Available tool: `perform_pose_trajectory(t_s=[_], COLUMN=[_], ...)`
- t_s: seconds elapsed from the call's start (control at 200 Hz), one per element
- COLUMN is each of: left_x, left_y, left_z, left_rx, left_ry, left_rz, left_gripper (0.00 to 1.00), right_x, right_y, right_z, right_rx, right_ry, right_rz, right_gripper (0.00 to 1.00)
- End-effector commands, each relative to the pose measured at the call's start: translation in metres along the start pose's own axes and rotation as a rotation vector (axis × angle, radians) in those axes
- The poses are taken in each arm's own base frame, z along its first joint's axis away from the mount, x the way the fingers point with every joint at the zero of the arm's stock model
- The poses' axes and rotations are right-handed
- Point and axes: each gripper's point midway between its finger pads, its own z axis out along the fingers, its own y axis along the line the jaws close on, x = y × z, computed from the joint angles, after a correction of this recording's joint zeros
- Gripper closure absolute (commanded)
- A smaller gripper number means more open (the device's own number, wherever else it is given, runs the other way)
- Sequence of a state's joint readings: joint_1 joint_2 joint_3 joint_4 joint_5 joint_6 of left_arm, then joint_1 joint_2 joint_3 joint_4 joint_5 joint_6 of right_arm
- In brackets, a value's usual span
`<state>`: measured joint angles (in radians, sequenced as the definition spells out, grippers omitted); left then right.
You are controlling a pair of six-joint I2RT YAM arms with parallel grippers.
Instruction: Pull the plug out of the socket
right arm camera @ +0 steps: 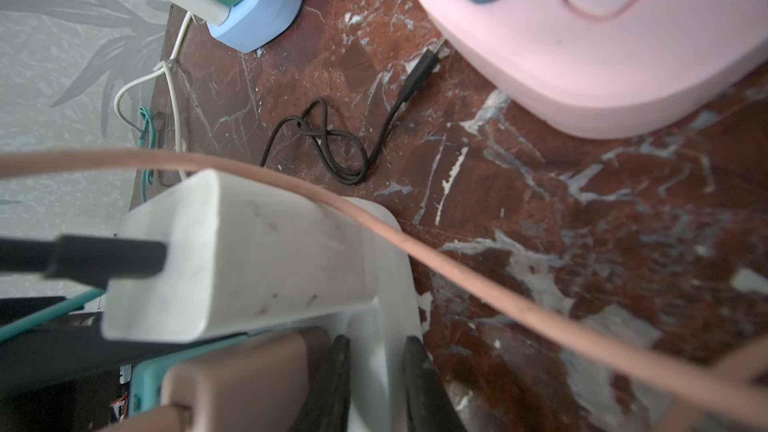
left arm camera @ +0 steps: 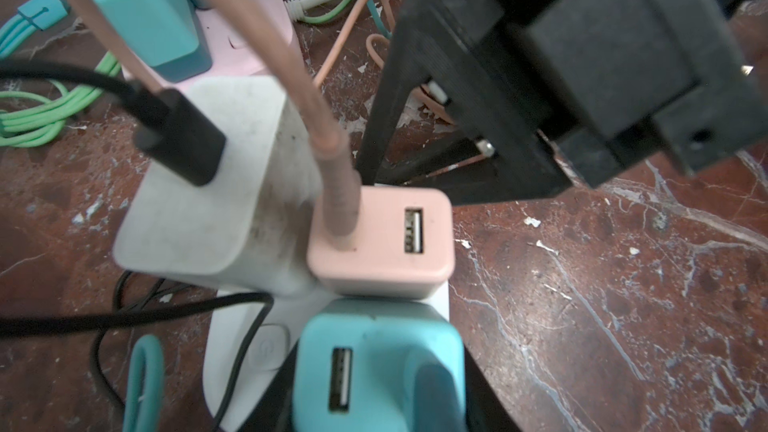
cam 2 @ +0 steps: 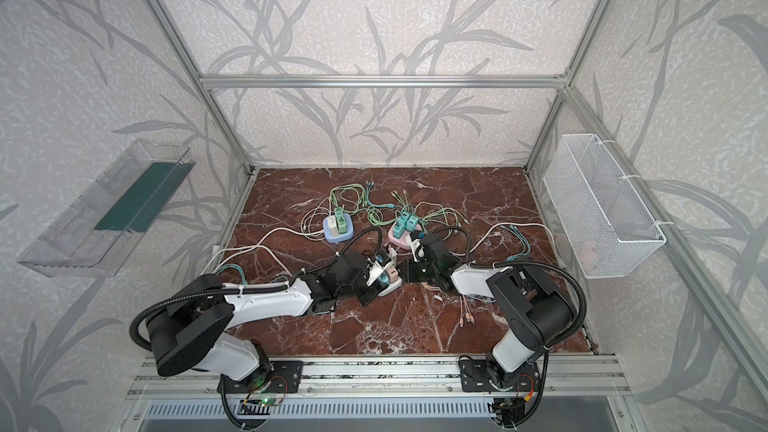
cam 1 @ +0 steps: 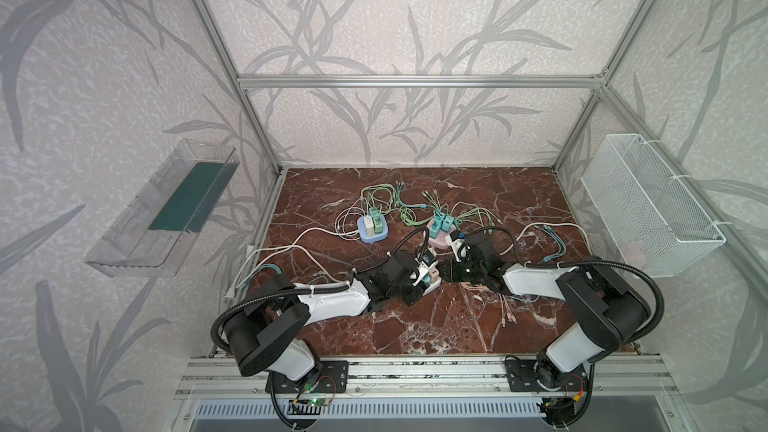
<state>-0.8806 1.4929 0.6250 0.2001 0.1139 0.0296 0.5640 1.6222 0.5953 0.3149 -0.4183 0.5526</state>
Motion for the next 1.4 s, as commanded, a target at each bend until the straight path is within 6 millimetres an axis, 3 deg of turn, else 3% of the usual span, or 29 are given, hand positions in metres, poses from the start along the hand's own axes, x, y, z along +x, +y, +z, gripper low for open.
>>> perform_pose_trajectory(t_s=[0.0,0.44,0.66,0.905,1.08,1.395], left_x=[-0.042,-0.047,-0.044,-0.023,-0.014,0.011], left_y=[-0.001,0.003,0.0,0.001,0.006,0.022], left_z=[-0.016,-0.023,-0.022,-0.021,-0.031,-0.051], left_rx=[0.021,0.044,0.051,0.039,0.002,-0.107], left_ry=[-0.151,-0.176,-0.122,-0.07,-0.075,-0.058], left_rz=[-0.038,-0.09,-0.011,-0.043,-0.084,-0.22], left_gripper=[0.81,0.82,0.83,0.83,0.82,0.81], right_x=[0.064,0.066,0.066,0.057,0.043,0.015], right_y=[-0.054,-0.057,-0.058,-0.053,-0.043,-0.026], right_z=[0.0,-0.001,-0.001,-0.003,-0.005,-0.014], right_rx=[0.207,0.219,0.228,0.216,0.175,0.13], right_ry=[0.195,0.19,0.191,0.154,0.093,-0.029], right_rz=[0.089,0.081,0.081,0.082,0.062,0.027], right_gripper=[0.76,0.76,0.76,0.76,0.68,0.64])
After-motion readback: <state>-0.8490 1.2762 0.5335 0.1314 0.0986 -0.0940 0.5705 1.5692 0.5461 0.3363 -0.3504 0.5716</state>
